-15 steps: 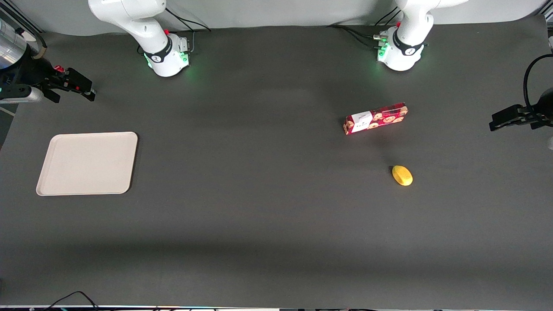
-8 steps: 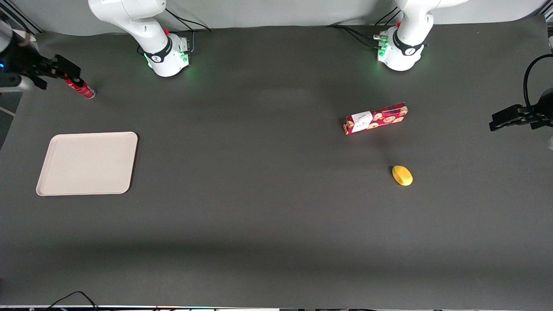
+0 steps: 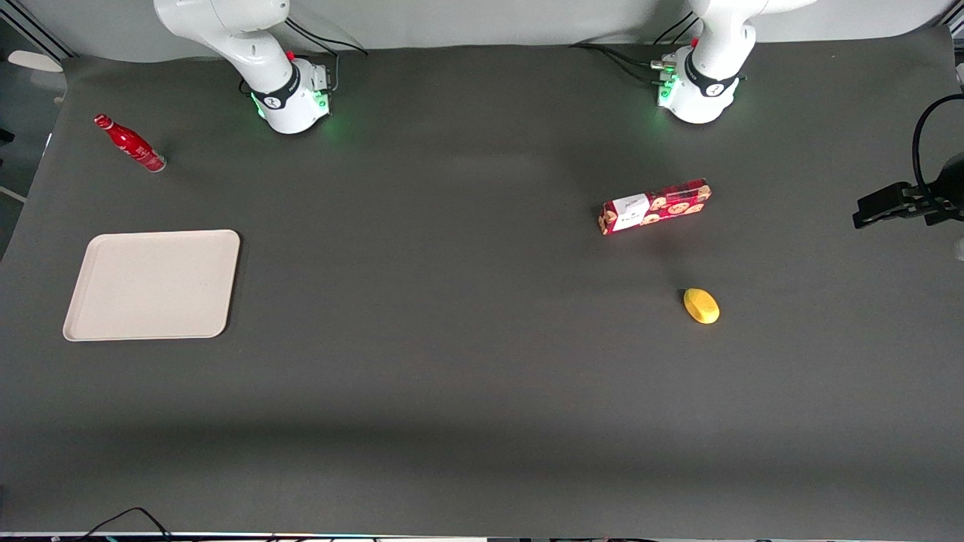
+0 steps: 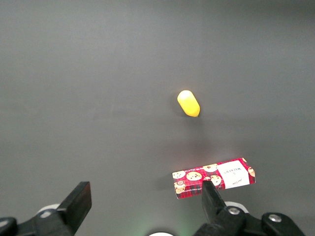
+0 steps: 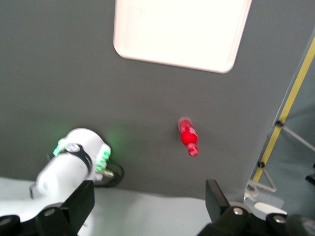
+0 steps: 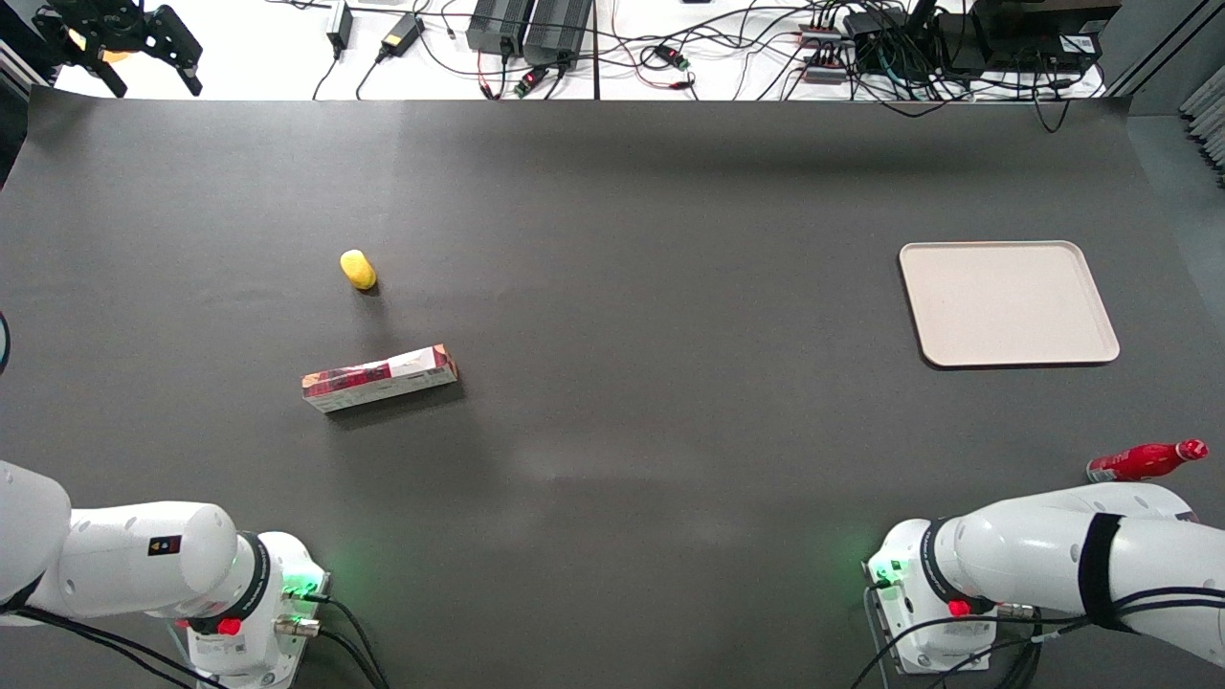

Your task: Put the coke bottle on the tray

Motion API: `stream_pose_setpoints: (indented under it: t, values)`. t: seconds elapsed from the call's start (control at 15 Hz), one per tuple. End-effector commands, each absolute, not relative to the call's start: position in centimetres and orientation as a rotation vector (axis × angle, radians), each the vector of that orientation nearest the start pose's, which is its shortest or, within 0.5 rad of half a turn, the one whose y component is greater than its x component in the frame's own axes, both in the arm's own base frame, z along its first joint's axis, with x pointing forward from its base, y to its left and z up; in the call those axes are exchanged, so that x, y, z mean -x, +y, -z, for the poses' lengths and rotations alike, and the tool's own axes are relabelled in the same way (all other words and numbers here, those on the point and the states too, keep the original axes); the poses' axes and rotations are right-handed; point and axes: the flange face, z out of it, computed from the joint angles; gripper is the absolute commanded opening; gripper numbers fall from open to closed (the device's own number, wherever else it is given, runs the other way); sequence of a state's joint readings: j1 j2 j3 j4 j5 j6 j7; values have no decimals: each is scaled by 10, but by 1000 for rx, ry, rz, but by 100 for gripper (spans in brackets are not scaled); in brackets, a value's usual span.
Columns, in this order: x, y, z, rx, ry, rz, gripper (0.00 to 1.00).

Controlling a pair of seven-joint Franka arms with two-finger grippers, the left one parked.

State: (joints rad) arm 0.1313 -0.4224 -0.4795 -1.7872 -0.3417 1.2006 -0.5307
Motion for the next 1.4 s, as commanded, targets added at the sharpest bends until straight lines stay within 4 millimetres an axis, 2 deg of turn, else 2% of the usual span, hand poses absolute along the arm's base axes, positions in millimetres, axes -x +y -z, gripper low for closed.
stream_pose_setpoints:
  t: [0.0, 0.13, 0.27, 0.33, 0.6, 0.73, 0.87, 1.0, 1.33]
  values:
    - [-290, -293, -610, 3101, -291, -416, 100]
    - [-264, -335, -561, 3076, -310, -384, 100]
    - [-238, -367, -509, 3036, -286, -363, 100]
    - [-230, -374, -488, 3018, -276, -344, 100]
    - [-206, -389, -427, 2992, -211, -289, 100]
    - [-204, -384, -406, 2982, -194, -270, 100]
    - [-202, -384, -403, 2977, -169, -272, 100]
    - [-181, -392, -377, 2930, -103, -258, 100]
    - [-177, -388, -366, 2916, -109, -243, 100]
